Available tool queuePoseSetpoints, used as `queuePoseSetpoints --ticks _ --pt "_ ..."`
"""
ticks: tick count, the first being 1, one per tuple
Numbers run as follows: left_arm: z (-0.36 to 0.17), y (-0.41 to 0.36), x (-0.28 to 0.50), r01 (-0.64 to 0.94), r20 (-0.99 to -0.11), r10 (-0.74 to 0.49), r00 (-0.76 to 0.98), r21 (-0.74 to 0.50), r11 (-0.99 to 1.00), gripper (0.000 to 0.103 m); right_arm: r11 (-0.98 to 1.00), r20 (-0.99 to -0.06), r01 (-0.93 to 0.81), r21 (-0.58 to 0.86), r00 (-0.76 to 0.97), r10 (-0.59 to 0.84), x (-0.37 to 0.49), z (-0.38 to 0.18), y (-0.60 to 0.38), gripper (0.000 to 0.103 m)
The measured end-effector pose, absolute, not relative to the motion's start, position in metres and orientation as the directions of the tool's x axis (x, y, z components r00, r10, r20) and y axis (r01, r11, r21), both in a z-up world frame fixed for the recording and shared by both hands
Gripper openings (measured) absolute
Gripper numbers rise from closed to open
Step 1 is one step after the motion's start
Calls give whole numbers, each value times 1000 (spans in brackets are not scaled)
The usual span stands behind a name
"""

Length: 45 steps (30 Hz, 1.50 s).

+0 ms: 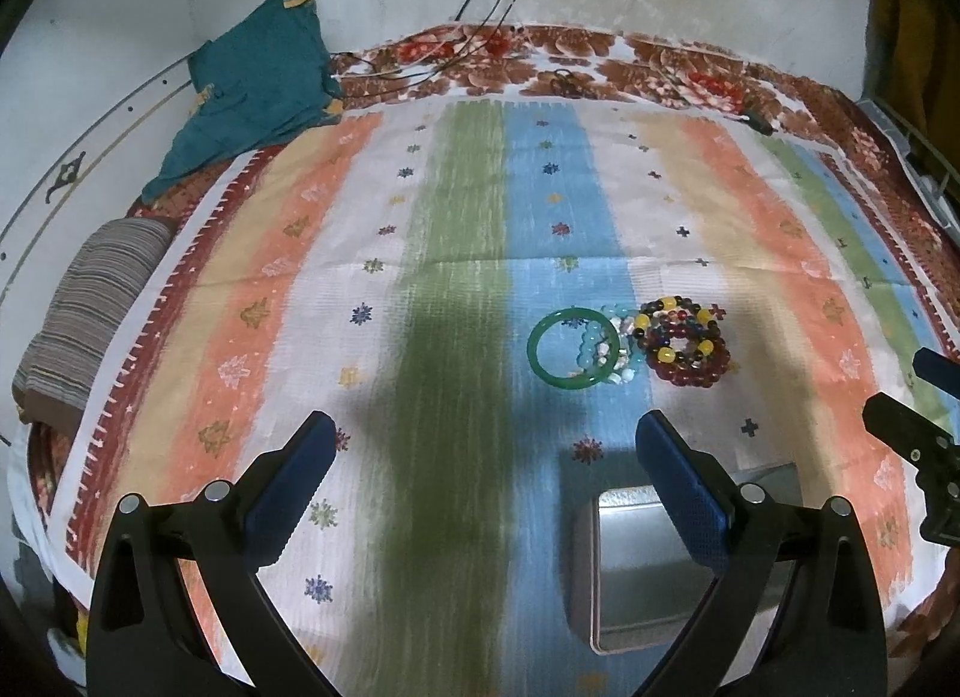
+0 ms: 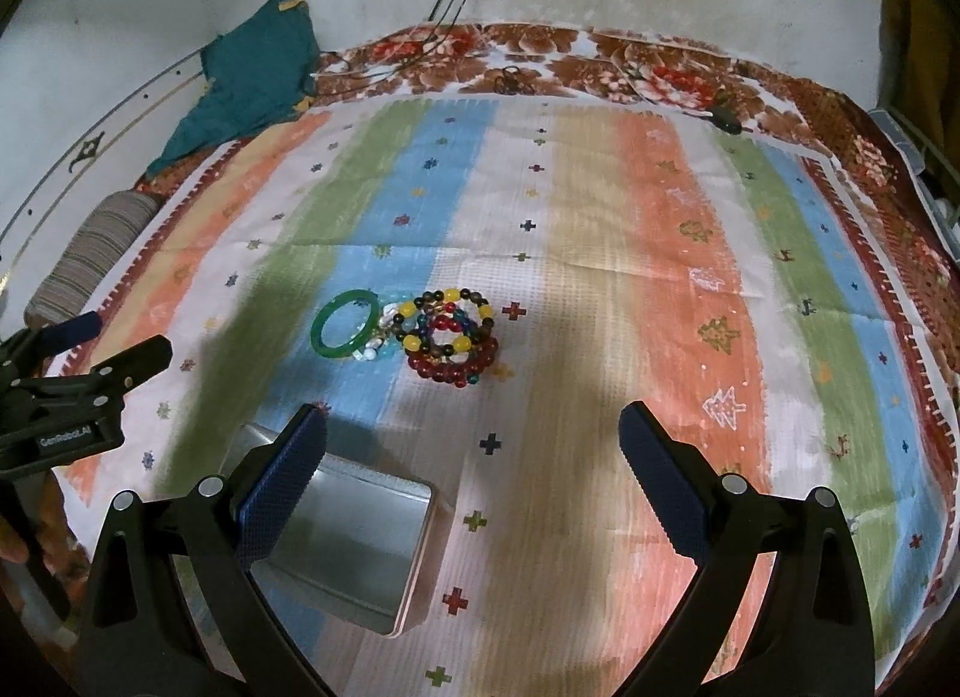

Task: Organize jewelry
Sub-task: 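Lower both open grippers over the green bangle and beaded bracelets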

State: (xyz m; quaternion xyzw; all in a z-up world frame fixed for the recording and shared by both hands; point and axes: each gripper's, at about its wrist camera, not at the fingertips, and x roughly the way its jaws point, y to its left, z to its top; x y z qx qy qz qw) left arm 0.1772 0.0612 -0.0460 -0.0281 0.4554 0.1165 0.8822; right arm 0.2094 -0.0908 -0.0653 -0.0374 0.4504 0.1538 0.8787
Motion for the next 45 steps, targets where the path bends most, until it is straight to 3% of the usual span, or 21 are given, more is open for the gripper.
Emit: queuePoseSetpoints --ticks 33,45 --pt "-103 79 242 -210 -863 156 480 59 976 97 953 -854 -292 81 473 217 274 -105 -82 98" --pt "-123 94 263 -233 -887 97 451 -12 972 97 956 -867 -285 63 459 194 295 -119 -74 98"
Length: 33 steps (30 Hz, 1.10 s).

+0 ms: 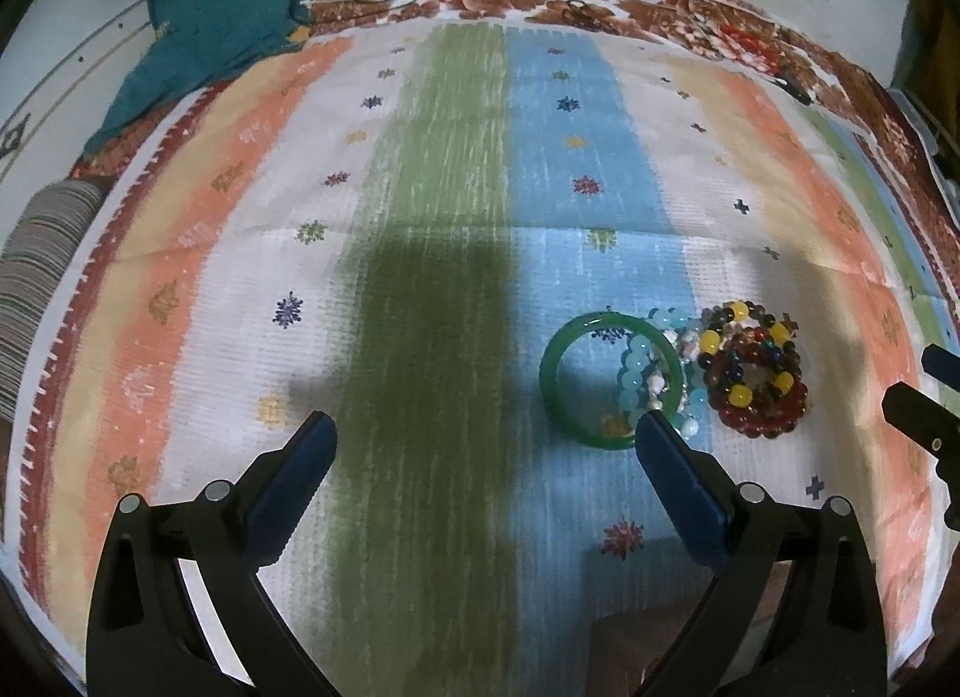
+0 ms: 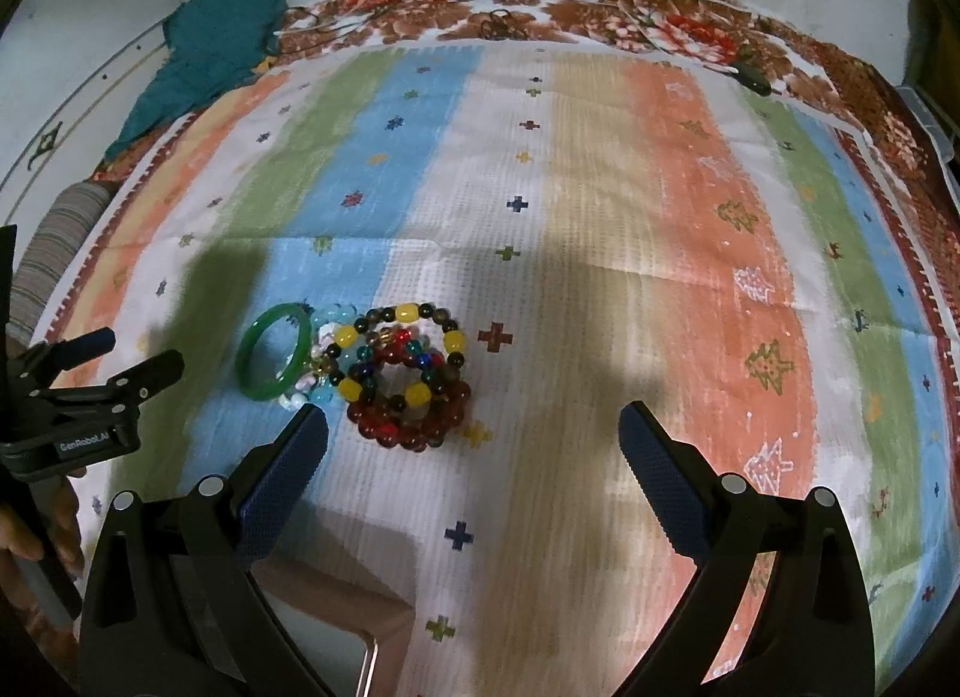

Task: Organize jewelry
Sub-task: 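Lower both open grippers over the green bangle and beaded bracelets, then grasp the green bangle with the left gripper while the right grasps the yellow-black bead bracelet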

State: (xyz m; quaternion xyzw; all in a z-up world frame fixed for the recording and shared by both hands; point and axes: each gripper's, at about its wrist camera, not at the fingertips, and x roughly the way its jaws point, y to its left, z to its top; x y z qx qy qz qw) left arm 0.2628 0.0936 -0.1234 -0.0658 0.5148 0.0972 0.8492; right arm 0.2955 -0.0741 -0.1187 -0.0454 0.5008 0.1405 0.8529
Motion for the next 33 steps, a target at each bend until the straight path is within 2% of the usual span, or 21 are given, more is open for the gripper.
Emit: queuePoseSetpoints --ticks 13,15,23,33 --pt "-145 99 285 -227 -908 72 412 -26 974 90 962 -884 -271 43 439 163 320 -132 -67 98" --pt "-147 98 288 -219 -910 65 409 -29 975 89 962 -886 -270 37 436 156 324 -134 -65 91" --pt "-159 98 298 -210 -919 59 391 -27 977 83 964 -904 -266 22 406 132 339 -152 -63 81" --pt "-170 98 307 -195 -927 46 372 -29 980 74 967 -918 -255 18 379 117 354 -170 -61 77"
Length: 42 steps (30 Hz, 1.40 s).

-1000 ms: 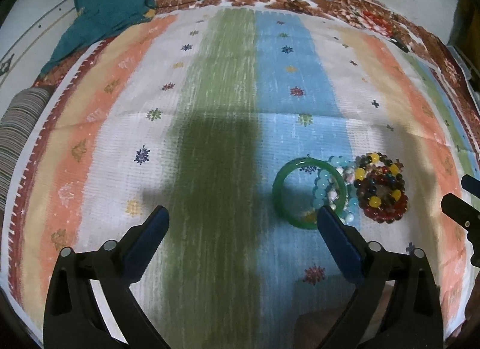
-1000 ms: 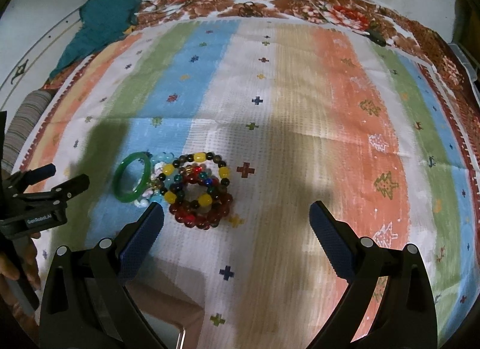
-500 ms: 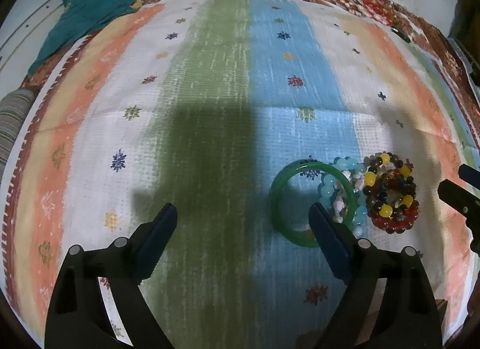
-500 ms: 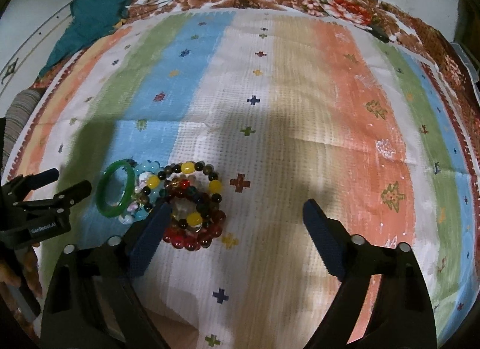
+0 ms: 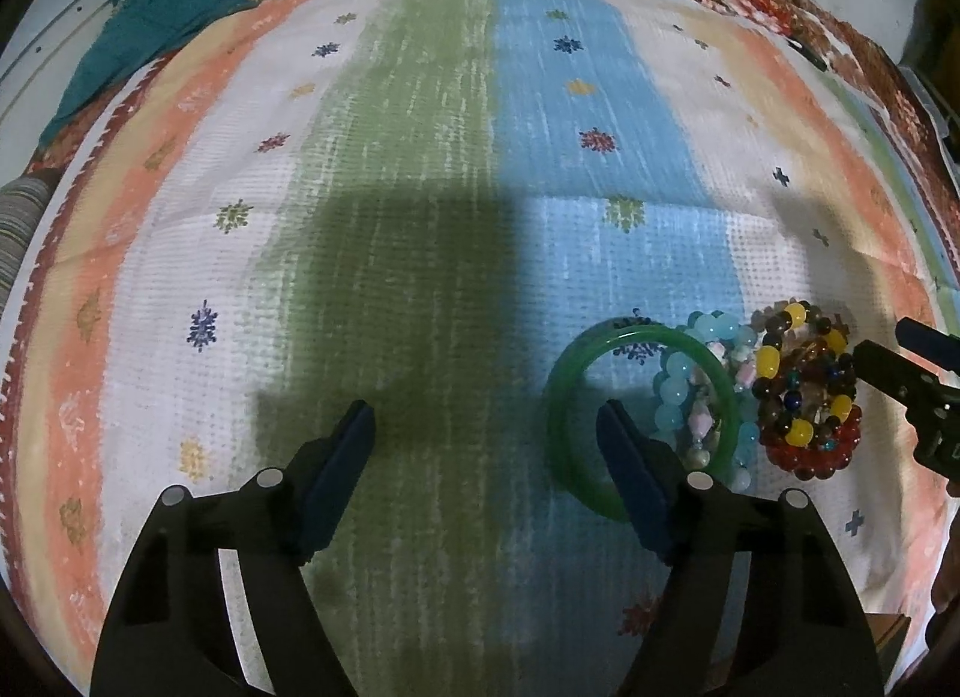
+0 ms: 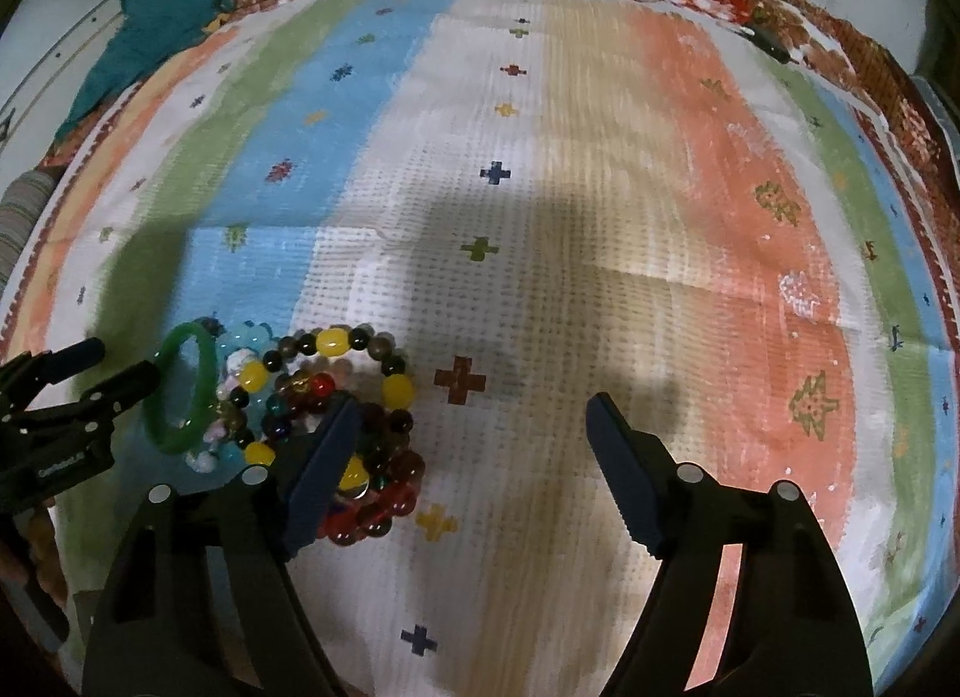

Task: Organize jewelry
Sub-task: 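Grasp the green bangle with the left gripper while the right grasps the yellow-black bead bracelet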

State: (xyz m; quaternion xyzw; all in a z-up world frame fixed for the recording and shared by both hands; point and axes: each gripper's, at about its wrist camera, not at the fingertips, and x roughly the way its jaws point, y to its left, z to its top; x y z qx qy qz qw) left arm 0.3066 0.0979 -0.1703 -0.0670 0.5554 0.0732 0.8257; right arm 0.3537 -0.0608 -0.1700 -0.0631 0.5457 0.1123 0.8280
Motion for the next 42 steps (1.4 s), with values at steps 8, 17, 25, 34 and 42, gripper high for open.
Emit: queuePoseSetpoints --ticks 8,17,25,34,42 --pt "-175 95 311 -183 -924 52 378 -20 983 61 967 -927 -254 10 360 104 363 -183 -59 71" --pt "-178 89 311 -148 -924 62 377 6 989 13 958 -927 -287 3 358 110 363 -186 -51 30" --pt "-176 88 309 -140 -924 61 378 8 990 6 957 -925 -287 45 350 149 361 -183 -56 13" --pt "-153 89 299 -144 -908 58 416 -2 990 6 954 -904 -296 53 391 171 347 -161 -56 13" --pt "-130 93 290 -177 -889 42 456 -44 983 8 941 -884 -327 84 412 222 330 -135 -56 13"
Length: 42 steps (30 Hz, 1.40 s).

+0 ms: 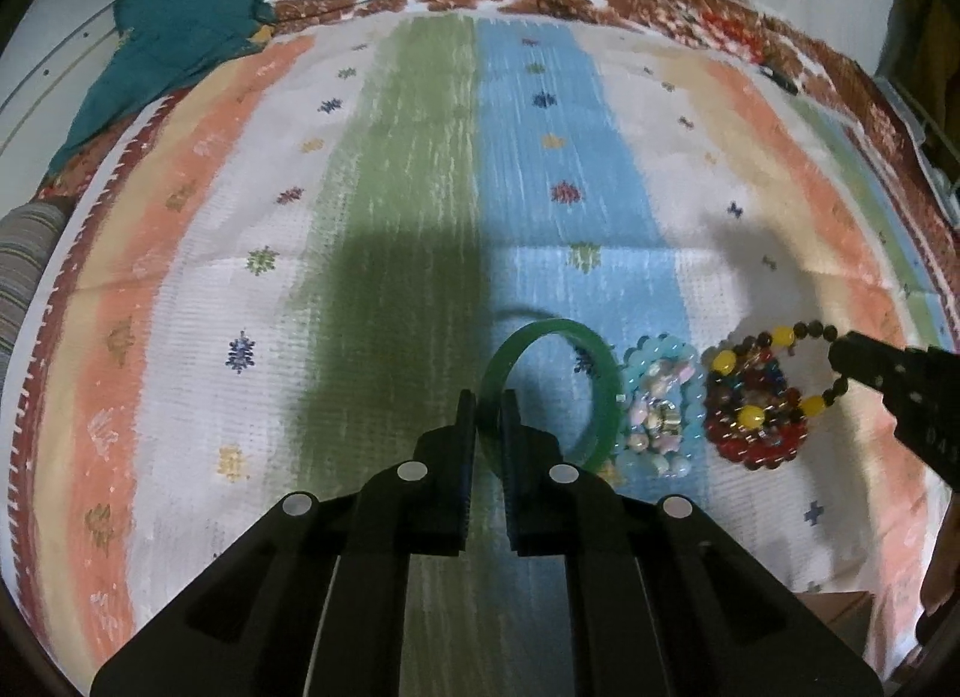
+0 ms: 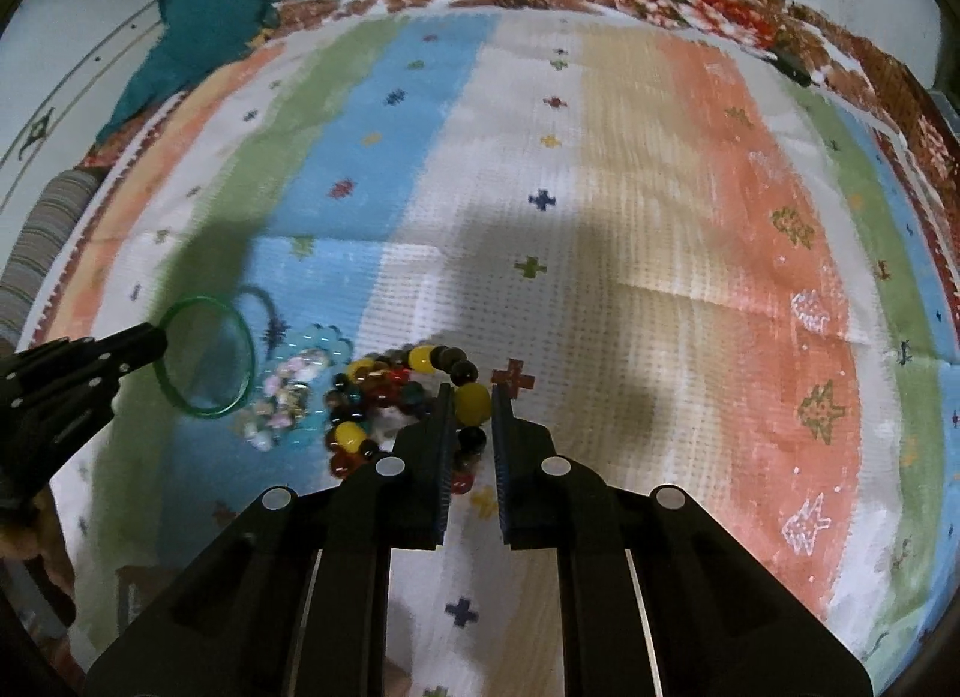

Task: Organize jewelry
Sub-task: 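Grasp the green bangle with the left gripper while the right grasps the yellow-black bead bracelet, then lift both held bracelets and carry them over the silver tin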

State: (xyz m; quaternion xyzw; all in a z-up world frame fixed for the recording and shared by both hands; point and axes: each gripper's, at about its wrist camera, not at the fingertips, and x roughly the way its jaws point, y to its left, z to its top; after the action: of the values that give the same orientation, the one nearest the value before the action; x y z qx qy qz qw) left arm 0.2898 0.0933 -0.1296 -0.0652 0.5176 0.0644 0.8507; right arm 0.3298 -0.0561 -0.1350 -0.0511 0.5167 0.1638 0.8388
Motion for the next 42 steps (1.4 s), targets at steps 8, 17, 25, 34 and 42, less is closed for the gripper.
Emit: queuePoseSetpoints --ticks 8,17,25,34,42 --pt "-115 90 277 -184 -876 62 478 -31 983 8 939 -857 -337 73 460 232 314 -117 -57 13" --pt "-91 78 264 -157 -843 64 534 -24 987 8 941 -845 -334 48 488 216 301 -105 -62 13" --pt "-84 73 255 -142 -843 53 536 -28 990 8 939 -824 -335 73 511 246 292 -91 -70 13" --pt "-74 68 241 -136 -837 35 546 -47 990 8 933 -809 -341 115 513 287 274 -77 -75 13" --pt "-56 57 221 -110 -816 13 579 -61 992 8 926 -791 -364 105 533 300 252 -64 -71 13"
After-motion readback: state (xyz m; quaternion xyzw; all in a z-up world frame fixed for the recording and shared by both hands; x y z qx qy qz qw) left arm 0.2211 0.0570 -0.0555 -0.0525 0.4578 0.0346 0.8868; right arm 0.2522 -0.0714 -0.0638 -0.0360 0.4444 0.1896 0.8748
